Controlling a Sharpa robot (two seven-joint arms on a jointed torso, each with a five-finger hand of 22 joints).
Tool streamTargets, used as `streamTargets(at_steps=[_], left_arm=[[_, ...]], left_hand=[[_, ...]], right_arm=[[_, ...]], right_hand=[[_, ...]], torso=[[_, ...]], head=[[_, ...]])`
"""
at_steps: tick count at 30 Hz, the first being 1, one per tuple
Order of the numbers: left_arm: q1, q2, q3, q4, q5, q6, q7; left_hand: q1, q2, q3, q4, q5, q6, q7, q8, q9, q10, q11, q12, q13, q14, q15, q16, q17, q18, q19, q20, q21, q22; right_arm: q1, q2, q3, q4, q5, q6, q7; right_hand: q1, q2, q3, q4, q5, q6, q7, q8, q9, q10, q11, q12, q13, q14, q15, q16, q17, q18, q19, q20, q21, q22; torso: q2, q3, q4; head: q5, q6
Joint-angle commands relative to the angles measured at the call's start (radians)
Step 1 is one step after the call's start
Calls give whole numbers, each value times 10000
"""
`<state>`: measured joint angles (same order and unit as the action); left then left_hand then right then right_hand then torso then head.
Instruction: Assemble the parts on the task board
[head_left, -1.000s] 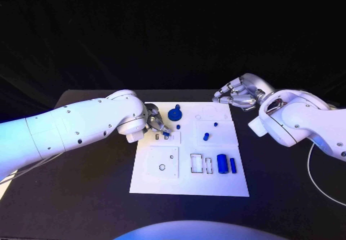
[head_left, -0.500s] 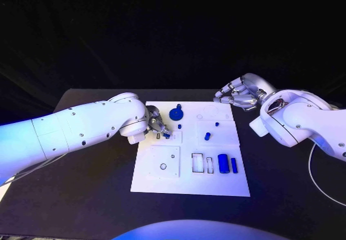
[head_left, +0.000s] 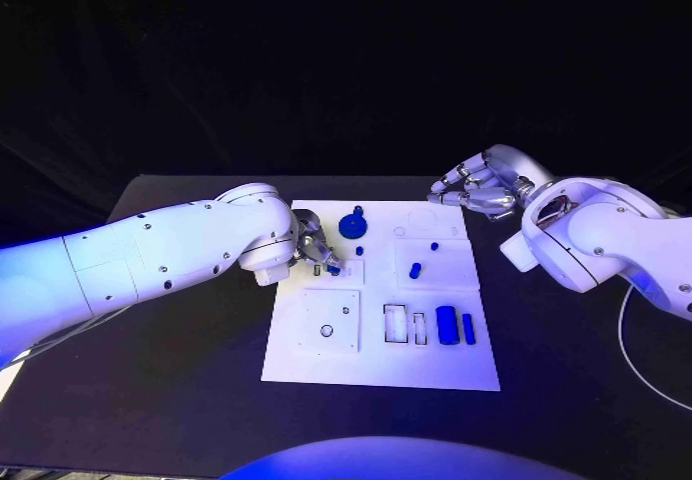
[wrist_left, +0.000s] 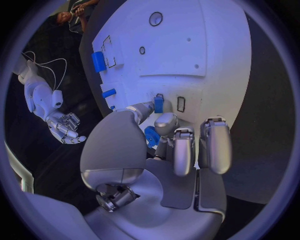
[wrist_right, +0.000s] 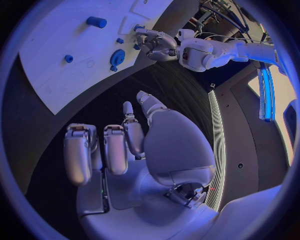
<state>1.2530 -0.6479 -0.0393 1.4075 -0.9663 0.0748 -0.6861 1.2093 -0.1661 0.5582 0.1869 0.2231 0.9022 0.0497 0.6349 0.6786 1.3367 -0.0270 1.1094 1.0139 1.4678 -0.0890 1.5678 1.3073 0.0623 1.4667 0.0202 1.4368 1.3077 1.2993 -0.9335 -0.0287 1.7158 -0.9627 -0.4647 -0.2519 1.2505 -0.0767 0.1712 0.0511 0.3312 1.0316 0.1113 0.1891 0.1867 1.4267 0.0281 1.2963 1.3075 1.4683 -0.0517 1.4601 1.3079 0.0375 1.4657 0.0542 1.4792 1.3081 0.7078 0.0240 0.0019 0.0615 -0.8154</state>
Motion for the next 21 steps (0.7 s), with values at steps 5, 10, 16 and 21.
streamTargets(at_steps=[5, 10, 16, 21], left_arm=[[-98, -35, -48, 27, -151, 471, -474], [-98, -39, -42, 38, -153, 476, -531], [-98, -28, -38, 44, -153, 517, -561], [-98, 0, -38, 33, -169, 594, -585]], left_hand=[[-181, -19, 1773, -1700, 200, 2, -95, 112, 66, 28, -70, -57, -30, 1030, -15, 30, 2635, -204, 245, 5, 36, 1180], [-276, -11, 1768, -1683, 237, 33, -118, 162, 110, 62, -85, -26, -6, 1030, -26, 30, 2635, -210, 259, -4, 54, 1207], [-375, 17, 1755, -1658, 245, 76, -151, 217, 156, 114, -110, 30, 43, 1030, -43, 30, 2635, -224, 289, -17, 95, 1259], [-440, 41, 1736, -1638, 244, 110, -174, 252, 183, 147, -128, 61, 67, 1030, -56, 30, 2635, -231, 305, -28, 119, 1290]], right_arm=[[-9, 7, -1, 0, -35, 163, -8], [-11, 12, -2, -6, -35, 182, -24], [-13, 24, -4, -18, -35, 208, -34], [-14, 30, -5, -17, -35, 213, -35]], right_hand=[[44, 22, -49, 28, 51, -59, 5, 57, 22, -83, -11, -65, 438, 614, 59, 3, 276, 66, 74, 65, 12, 643], [43, 25, -51, 32, 59, -62, 6, 57, 24, -84, -11, -65, 438, 614, 61, 2, 273, 67, 72, 66, 10, 639], [43, 25, -51, 32, 59, -62, 6, 57, 24, -84, -11, -65, 438, 614, 61, 2, 273, 67, 72, 66, 10, 639], [43, 25, -51, 32, 59, -62, 6, 57, 24, -84, -11, -65, 438, 614, 61, 2, 273, 67, 72, 66, 10, 639]], torso=[[4, 5, -7], [-5, 6, 2], [-5, 5, -2], [-3, 10, -1]], head=[[5, -46], [7, -80], [13, -98], [16, -107]])
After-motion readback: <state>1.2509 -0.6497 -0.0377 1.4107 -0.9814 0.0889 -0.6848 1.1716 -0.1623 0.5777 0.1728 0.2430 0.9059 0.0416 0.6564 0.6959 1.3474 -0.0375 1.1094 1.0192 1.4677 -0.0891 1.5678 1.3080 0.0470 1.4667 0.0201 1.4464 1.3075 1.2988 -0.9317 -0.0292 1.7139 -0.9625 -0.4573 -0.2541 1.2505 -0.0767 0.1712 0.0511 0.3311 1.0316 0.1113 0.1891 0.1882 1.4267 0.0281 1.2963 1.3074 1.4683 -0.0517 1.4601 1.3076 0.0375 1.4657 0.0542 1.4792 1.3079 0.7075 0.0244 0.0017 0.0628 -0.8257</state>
